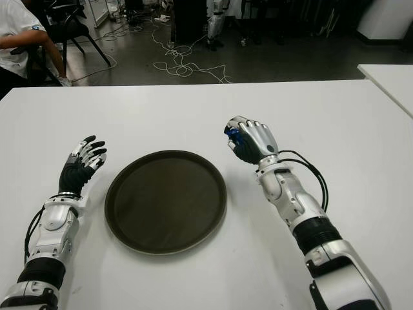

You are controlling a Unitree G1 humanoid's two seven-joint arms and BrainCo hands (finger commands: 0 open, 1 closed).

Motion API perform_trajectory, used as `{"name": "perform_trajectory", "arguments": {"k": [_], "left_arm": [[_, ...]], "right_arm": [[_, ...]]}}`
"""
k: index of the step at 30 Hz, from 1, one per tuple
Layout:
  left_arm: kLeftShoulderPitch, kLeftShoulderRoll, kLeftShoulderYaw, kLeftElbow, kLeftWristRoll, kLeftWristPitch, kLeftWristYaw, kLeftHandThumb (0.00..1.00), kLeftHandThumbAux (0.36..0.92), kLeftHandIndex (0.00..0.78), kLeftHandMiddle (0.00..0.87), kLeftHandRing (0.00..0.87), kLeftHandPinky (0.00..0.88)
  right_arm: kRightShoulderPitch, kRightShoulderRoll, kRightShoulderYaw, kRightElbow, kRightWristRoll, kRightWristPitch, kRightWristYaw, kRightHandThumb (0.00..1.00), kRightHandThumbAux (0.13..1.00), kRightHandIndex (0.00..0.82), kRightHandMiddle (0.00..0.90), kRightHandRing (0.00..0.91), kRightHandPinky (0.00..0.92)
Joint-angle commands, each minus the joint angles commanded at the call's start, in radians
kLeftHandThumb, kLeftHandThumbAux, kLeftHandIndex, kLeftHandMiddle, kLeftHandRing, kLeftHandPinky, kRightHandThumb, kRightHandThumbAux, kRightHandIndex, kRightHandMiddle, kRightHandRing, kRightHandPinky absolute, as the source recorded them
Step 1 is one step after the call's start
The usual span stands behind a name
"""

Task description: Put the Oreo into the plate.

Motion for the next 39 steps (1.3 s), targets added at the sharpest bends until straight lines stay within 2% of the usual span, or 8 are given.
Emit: {"name": "perform_trajectory", "arguments": {"k": [12, 15, 18, 23, 27, 33, 36, 39], "left_arm": [[-0.005, 0.005, -0.006, 0.005, 0.004, 0.006, -0.003, 0.111, 0.703, 0.14, 0.222, 0.205, 0.192], [-0.006, 0.005, -0.006, 0.006, 0.003, 0.008, -0.004, 0.107, 0.694, 0.135, 0.221, 0.206, 0.189], [-0.006, 0.006, -0.006, 0.008, 0.002, 0.005, -0.008, 0.106, 0.686, 0.133, 0.22, 0.205, 0.191], [-0.006, 0.007, -0.006, 0.012, 0.004, -0.001, -0.008, 0.113, 0.689, 0.134, 0.222, 0.204, 0.196], [-0.006, 0.008, -0.006, 0.015, 0.004, -0.004, -0.009, 0.113, 0.688, 0.134, 0.224, 0.203, 0.192], [-0.005, 0.008, -0.006, 0.014, 0.004, -0.006, -0.012, 0.115, 0.678, 0.136, 0.222, 0.2, 0.182], [-0.005, 0.008, -0.007, 0.013, 0.004, -0.006, -0.013, 0.115, 0.677, 0.135, 0.22, 0.198, 0.179], [0.0, 0.007, -0.008, 0.004, 0.004, -0.003, -0.017, 0.114, 0.68, 0.136, 0.22, 0.2, 0.183]], "right_arm": [[-0.066, 0.028, 0.021, 0.019, -0.022, -0.034, -0.026, 0.692, 0.733, 0.425, 0.666, 0.659, 0.626], [-0.089, 0.053, 0.036, 0.023, -0.034, -0.027, -0.034, 0.692, 0.732, 0.424, 0.661, 0.654, 0.603], [-0.112, 0.094, 0.057, 0.01, -0.056, 0.012, -0.033, 0.692, 0.732, 0.424, 0.651, 0.649, 0.594], [-0.126, 0.139, 0.089, -0.021, -0.086, 0.074, -0.012, 0.692, 0.733, 0.424, 0.638, 0.637, 0.59], [-0.118, 0.166, 0.123, -0.055, -0.103, 0.107, 0.033, 0.692, 0.734, 0.424, 0.636, 0.638, 0.605], [-0.071, 0.183, 0.187, -0.137, -0.104, 0.086, 0.136, 0.692, 0.736, 0.422, 0.611, 0.621, 0.6], [-0.064, 0.184, 0.191, -0.151, -0.105, 0.089, 0.151, 0.692, 0.737, 0.421, 0.604, 0.619, 0.6], [-0.068, 0.2, 0.23, -0.126, -0.108, 0.06, 0.186, 0.692, 0.737, 0.419, 0.593, 0.614, 0.593]]}}
